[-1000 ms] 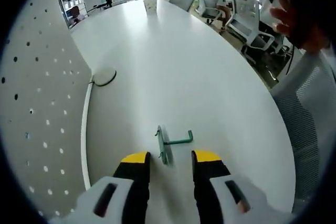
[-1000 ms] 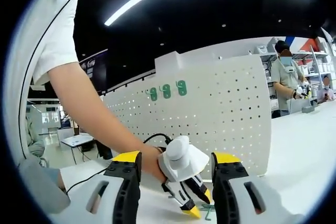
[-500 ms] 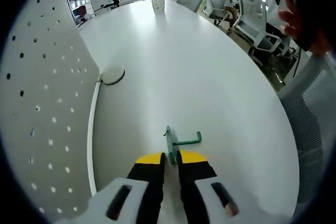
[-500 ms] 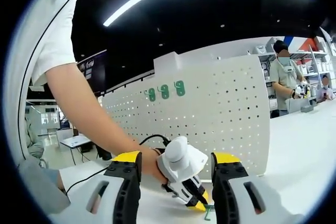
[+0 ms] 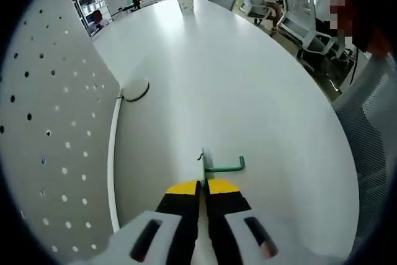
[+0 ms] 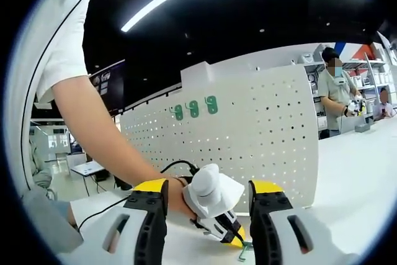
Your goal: Insert the hook assembly into the mounting plate slot until the hook locks in place.
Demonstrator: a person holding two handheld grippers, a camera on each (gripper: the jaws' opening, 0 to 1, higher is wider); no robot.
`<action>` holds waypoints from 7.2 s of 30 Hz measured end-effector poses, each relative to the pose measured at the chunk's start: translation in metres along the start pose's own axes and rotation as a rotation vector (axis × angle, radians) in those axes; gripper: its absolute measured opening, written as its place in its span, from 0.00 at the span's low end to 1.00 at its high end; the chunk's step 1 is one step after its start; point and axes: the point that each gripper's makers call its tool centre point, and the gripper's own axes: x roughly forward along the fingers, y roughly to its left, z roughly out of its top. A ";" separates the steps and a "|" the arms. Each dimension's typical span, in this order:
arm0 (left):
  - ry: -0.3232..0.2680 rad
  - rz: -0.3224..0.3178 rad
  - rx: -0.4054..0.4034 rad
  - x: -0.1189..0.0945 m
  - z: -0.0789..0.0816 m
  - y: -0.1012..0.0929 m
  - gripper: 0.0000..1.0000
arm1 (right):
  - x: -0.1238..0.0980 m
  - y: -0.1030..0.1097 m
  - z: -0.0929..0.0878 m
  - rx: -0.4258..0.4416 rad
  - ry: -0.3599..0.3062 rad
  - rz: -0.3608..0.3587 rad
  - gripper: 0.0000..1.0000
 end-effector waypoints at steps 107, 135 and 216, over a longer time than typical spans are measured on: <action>-0.903 0.414 -0.362 -0.230 0.074 -0.010 0.03 | -0.002 -0.006 0.013 0.062 -0.044 -0.020 0.46; -0.896 0.442 -0.381 -0.229 0.073 -0.012 0.03 | 0.002 0.007 0.028 0.341 -0.125 0.052 0.31; -0.876 0.478 -0.396 -0.222 0.081 -0.024 0.05 | 0.041 0.019 0.029 0.342 -0.058 0.040 0.00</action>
